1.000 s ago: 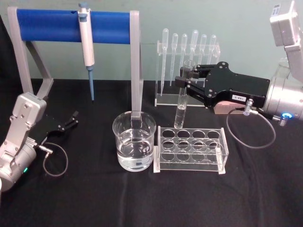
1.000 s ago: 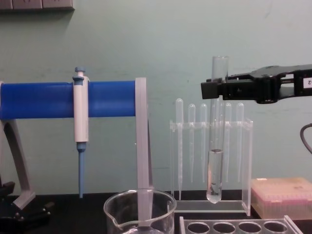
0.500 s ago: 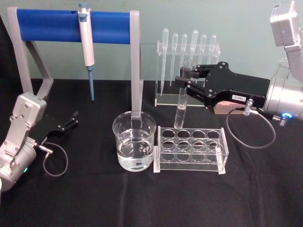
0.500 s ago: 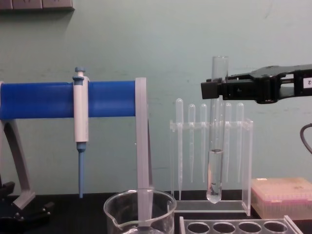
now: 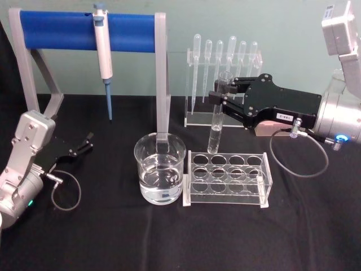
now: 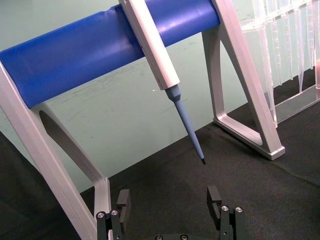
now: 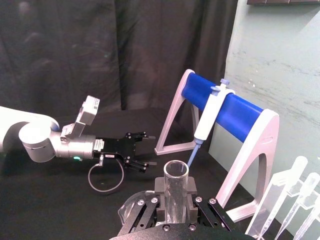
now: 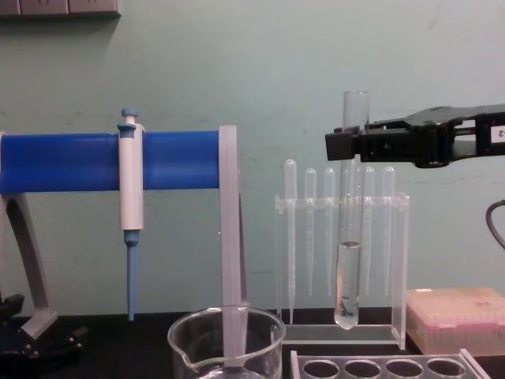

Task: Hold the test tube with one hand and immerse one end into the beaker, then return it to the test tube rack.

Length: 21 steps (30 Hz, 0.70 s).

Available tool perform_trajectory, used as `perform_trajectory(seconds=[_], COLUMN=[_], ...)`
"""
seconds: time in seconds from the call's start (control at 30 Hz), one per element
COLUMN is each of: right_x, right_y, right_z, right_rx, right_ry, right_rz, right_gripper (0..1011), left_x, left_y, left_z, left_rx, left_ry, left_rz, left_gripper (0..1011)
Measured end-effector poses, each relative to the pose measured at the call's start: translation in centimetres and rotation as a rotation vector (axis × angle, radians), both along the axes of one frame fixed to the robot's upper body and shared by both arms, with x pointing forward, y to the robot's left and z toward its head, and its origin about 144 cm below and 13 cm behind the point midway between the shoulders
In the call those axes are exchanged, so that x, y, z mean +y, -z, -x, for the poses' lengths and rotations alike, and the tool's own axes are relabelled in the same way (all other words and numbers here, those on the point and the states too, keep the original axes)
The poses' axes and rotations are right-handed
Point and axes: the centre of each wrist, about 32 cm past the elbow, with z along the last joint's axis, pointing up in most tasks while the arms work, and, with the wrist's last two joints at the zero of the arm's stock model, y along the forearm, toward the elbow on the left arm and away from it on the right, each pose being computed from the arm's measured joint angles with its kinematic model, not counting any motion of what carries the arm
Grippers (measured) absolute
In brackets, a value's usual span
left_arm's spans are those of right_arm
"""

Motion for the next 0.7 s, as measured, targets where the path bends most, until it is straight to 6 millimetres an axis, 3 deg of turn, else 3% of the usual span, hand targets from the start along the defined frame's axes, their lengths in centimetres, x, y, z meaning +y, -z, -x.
perform_trajectory(seconds=[0.7], right_x=[0.00], right_y=[0.00], right_z=[0.00], right_rx=[0.000], right_ry=[0.000], right_rz=[0.000], right_gripper=[241], left_x=[0.00], left_y=[0.00], left_z=[0.00], left_rx=[0.000], left_ry=[0.000], left_rz=[0.000], left_gripper=[1000])
